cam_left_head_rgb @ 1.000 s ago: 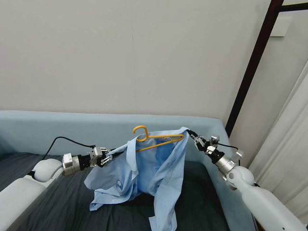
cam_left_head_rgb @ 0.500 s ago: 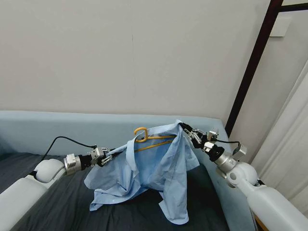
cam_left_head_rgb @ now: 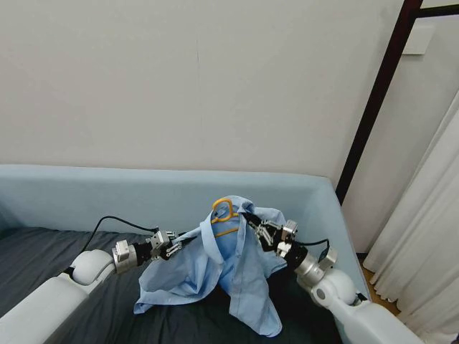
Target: Pick up the clothes from the sofa and hang them on the clothes hanger.
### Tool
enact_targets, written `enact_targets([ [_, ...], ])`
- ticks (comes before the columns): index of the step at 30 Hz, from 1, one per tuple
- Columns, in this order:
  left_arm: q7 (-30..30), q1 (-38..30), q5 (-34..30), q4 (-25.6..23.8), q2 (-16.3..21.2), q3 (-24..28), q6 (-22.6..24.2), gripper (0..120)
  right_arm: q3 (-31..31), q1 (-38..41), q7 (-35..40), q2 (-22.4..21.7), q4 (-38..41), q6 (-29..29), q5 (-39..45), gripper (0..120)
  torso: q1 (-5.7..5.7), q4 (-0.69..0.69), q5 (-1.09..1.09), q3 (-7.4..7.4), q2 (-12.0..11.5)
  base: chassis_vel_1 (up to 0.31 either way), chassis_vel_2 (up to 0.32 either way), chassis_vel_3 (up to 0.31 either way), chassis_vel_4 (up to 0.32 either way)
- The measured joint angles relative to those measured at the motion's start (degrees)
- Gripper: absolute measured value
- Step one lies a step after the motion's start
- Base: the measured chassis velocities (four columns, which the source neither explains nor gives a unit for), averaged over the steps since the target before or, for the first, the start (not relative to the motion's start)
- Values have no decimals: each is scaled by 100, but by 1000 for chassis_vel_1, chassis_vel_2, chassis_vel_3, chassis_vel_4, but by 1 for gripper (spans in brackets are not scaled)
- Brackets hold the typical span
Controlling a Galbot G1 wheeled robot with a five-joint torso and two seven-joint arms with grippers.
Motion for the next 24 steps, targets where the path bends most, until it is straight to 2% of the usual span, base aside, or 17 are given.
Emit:
enact_targets([
  [8, 18, -74, -195, -86, 45, 67, -42, 7, 198, -274, -384, 129, -155, 181, -594, 0, 0, 0, 0, 0, 0, 0, 0, 0, 0],
  [24, 15, -50, -335, -319, 226, 29, -50, 7, 371, -586, -1263, 101, -307, 231, -1071, 0, 0, 0, 0, 0, 0, 0, 0, 0, 0],
])
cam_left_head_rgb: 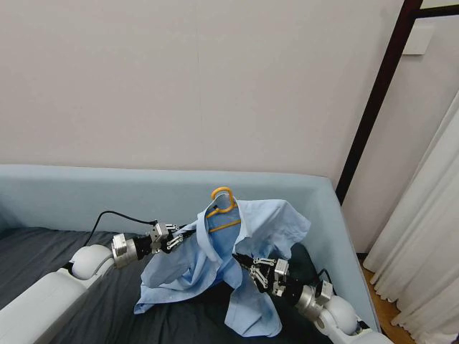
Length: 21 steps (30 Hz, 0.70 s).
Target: Pick up the clothes from the sofa and hang them on the clothes hanger.
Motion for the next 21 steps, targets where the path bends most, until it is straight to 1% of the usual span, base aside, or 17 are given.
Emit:
enact_targets([
  [3, 0, 41, -15, -64, 37, -33, 5, 7, 47, -66, -161, 24, -91, 37, -208, 0, 0, 0, 1, 0, -1, 0, 0, 0, 0],
  [9, -6, 104, -18, -154, 59, -92, 14, 7, 38, -169, 88, 25, -3, 146, -251, 0, 0, 0, 1, 0, -1, 0, 0, 0, 0],
  [10, -11, 110, -18, -165, 64, -104, 16, 7, 37, -184, 131, 16, 11, 180, -262, 4, 0, 1, 0, 0, -1, 0, 0, 0, 0],
  [11, -11, 110, -18, -165, 64, -104, 16, 7, 37, -184, 131, 16, 11, 180, -262, 4, 0, 1, 0, 0, -1, 0, 0, 0, 0],
  [13, -33, 122, -19, -189, 75, -141, 20, 7, 22, -258, 227, -44, 98, 336, -276, 14, 0, 1, 1, 0, -1, 0, 0, 0, 0],
  [14, -38, 122, -20, -190, 80, -158, 22, 7, 23, -299, 177, -83, 147, 391, -274, 16, 0, 0, 1, 0, -1, 0, 0, 0, 0],
  [15, -42, 113, -22, -187, 85, -171, 23, 7, 46, -355, -31, -155, 224, 456, -274, 22, 0, 1, 1, 1, -1, 0, 0, 0, 0],
  [16, -42, 113, -22, -187, 85, -171, 23, 7, 46, -355, -31, -155, 224, 456, -274, 22, 0, 1, 1, 1, -1, 0, 0, 0, 0],
  [18, -46, 86, -25, -165, 97, -195, 23, 7, 140, -435, -502, -286, 314, 527, -323, 30, 0, 0, 1, 0, -1, 0, 0, 0, 0],
  [20, -46, 44, -36, -149, 136, -212, 23, 7, 322, -480, -1223, -520, 361, 525, -423, 40, 0, 0, 2, 1, -1, 0, 0, 0, 0],
  [21, -41, 13, -39, -144, 164, -217, 23, 7, 441, -480, -1460, -680, 384, 499, -463, 43, 0, 0, 2, 1, -1, 0, 0, 0, 0],
])
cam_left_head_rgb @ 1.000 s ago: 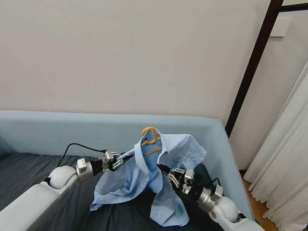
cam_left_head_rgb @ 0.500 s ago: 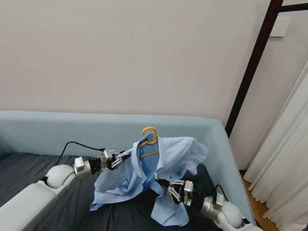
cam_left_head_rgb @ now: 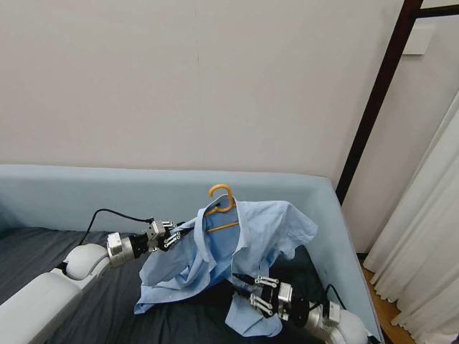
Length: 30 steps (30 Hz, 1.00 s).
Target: Pick up the clothes from the sofa and hang them on the clothes hanger.
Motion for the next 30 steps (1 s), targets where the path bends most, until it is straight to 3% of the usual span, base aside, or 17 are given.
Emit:
enact_targets([
  [5, 56, -173, -2, 24, 94, -6, -33, 7, 271, 79, -67, -477, 165, -222, 219, 57, 0, -2, 0, 0, 0, 0, 0, 0, 0],
  [8, 232, -577, -55, 78, 242, 97, -73, 7, 447, 499, 892, -1143, 590, -798, 1095, 72, 0, -1, 0, 0, 0, 0, 0, 0, 0],
  [9, 232, -577, -55, 78, 242, 97, -73, 7, 447, 499, 892, -1143, 590, -798, 1095, 72, 0, -1, 0, 0, 0, 0, 0, 0, 0],
  [13, 623, -1031, -241, 138, 377, 215, -77, 7, 461, 1087, 2000, -1697, 1042, -1500, 2049, 91, 1, 2, -3, 0, 0, 0, 0, 0, 0],
  [18, 1258, -1646, -514, 319, 460, 379, -68, 7, 340, 1803, 2572, -2126, 1265, -1985, 2516, 100, 1, 0, -1, 0, 0, 0, 0, 0, 0],
  [22, 1779, -1960, -592, 423, 453, 503, -1, 7, 248, 2225, 2359, -2399, 1230, -2421, 2475, 100, 1, 1, 1, 0, 0, 0, 0, 0, 0],
  [26, 1914, -1992, -522, 452, 380, 559, 10, 7, 203, 2270, 2150, -2502, 1227, -2696, 2479, 100, 1, 0, -2, -1, 0, 0, 0, 0, 0],
  [30, 1983, -2030, -214, 490, 32, 895, -25, 7, 13, 2222, 1548, -2495, 1026, -3196, 2504, 100, 1, -2, -1, 0, 0, 0, 0, 0, 0],
])
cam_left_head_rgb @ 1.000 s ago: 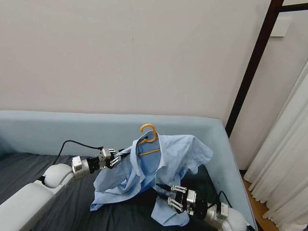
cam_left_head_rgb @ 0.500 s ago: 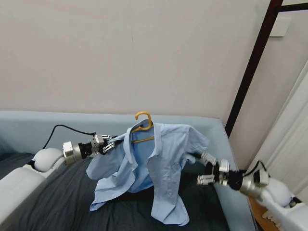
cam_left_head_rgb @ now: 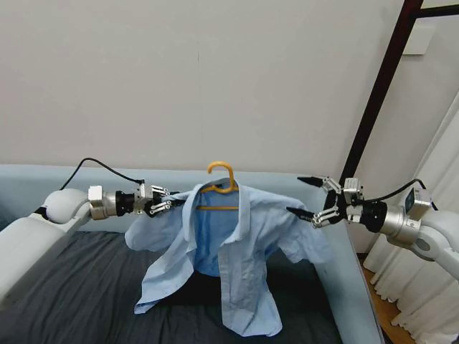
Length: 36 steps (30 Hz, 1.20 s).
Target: Pick up the clothes from the sofa and hang them on the clothes hanger.
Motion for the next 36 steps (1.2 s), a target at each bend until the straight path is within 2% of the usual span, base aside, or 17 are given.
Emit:
enact_targets([
  [6, -21, -98, 225, 67, -261, 436, -85, 7, -158, -99, -550, 197, -301, -493, -665, 100, 0, 2, 1, 0, 0, 0, 0, 0, 0],
  [12, -42, -129, 283, 88, -309, 550, -138, 7, -145, -126, -925, 231, -413, -712, -987, 100, 0, 3, 1, 0, 0, 0, 0, 0, 0],
  [15, -63, -86, 330, 0, -313, 571, -191, 7, -137, -157, -907, 256, -441, -789, -1101, 89, 0, 2, 1, 0, 0, 0, 0, 0, 0],
  [16, -63, -86, 330, 0, -313, 571, -191, 7, -137, -157, -907, 256, -441, -789, -1101, 89, 0, 2, 1, 0, 0, 0, 0, 0, 0],
  [20, -64, 10, 336, -102, -282, 574, -200, 7, -126, -191, -872, 300, -468, -875, -1163, 70, -1, 3, 0, 0, 0, 0, 0, 0, 0],
  [22, -65, 35, 337, -120, -282, 574, -202, 7, -126, -195, -878, 307, -475, -897, -1153, 67, -1, 3, 0, 0, 0, 0, 0, 0, 0],
  [25, -68, 95, 351, -146, -283, 558, -214, 7, -124, -200, -991, 334, -526, -913, -1142, 53, 0, 2, 0, 0, 0, 0, 0, 0, 0],
  [26, -68, 95, 351, -146, -283, 558, -214, 7, -124, -200, -991, 334, -526, -913, -1142, 53, 0, 2, 0, 0, 0, 0, 0, 0, 0],
  [28, -69, 127, 354, -179, -270, 538, -219, 7, -108, -215, -1206, 362, -568, -913, -1173, 42, 0, 2, 0, 0, 0, 0, 0, 0, 0],
  [29, -69, 127, 354, -179, -270, 538, -219, 7, -108, -215, -1206, 362, -568, -913, -1173, 42, 0, 2, 0, 0, 0, 0, 0, 0, 0],
  [33, -69, 106, 345, -200, -253, 530, -220, 7, -90, -245, -1357, 367, -554, -904, -1228, 23, -1, 2, 0, 0, 1, 0, 0, 0, 0],
  [34, -69, 106, 345, -200, -253, 530, -220, 7, -90, -245, -1357, 367, -554, -904, -1228, 23, -1, 2, 0, 0, 1, 0, 0, 0, 0],
  [36, -69, 100, 330, -206, -251, 528, -228, 7, -82, -251, -1359, 365, -543, -897, -1226, 15, -1, 2, 0, 0, 1, 0, 0, 0, 0],
])
